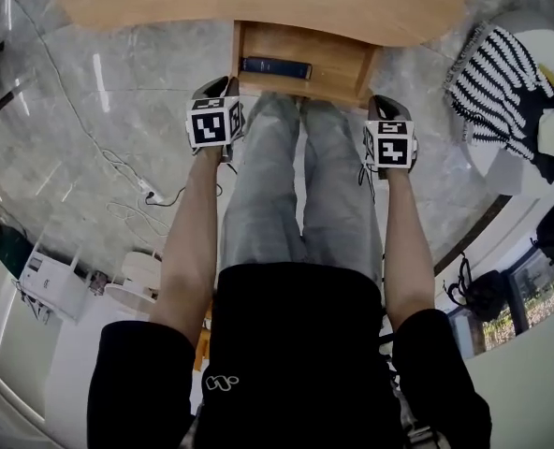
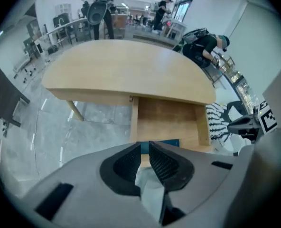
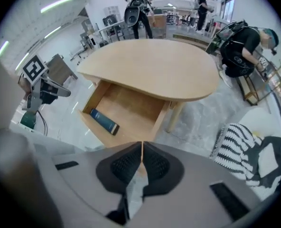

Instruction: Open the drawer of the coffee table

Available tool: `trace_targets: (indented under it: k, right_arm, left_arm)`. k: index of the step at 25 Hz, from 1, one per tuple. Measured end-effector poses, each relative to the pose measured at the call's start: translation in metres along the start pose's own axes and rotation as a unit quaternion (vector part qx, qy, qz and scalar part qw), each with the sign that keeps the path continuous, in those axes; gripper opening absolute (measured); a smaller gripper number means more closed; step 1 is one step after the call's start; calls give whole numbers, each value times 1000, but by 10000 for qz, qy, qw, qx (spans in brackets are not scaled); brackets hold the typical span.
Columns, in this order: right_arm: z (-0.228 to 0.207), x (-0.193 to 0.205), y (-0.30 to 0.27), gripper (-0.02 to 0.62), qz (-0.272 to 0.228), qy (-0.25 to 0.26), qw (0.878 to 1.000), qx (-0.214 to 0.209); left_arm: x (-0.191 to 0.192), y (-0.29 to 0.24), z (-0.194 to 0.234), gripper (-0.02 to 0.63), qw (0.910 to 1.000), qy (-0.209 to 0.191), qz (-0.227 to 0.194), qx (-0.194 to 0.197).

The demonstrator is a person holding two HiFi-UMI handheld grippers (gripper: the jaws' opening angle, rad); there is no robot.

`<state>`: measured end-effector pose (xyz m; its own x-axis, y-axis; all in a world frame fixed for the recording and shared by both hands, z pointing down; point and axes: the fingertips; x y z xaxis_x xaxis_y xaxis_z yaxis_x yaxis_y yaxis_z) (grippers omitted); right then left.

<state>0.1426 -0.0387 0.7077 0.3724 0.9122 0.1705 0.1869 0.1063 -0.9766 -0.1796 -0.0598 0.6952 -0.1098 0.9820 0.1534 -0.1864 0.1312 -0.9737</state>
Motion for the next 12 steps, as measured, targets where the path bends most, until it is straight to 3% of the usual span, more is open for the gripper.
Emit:
trace_targets:
  k: [7,12]
  right_arm:
    - [-2,-59,72,11,-1008,-624,9929,-122]
    - [-10,-91,132,11,-1709,-1036,9792,-349]
  left_arm:
    - [-76,79,-37,26,9940,213,-1075,56]
    - [-123,137,-75,18,9837,207,-1776,194]
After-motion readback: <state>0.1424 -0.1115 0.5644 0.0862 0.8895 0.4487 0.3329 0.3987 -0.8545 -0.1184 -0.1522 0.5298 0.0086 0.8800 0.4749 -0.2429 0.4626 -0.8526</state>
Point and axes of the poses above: the fingertips, and each gripper's own axes: y backward along the fingers, z to its left, x out of its underside, and after that the axes turned 5 degrees about z, right-handed
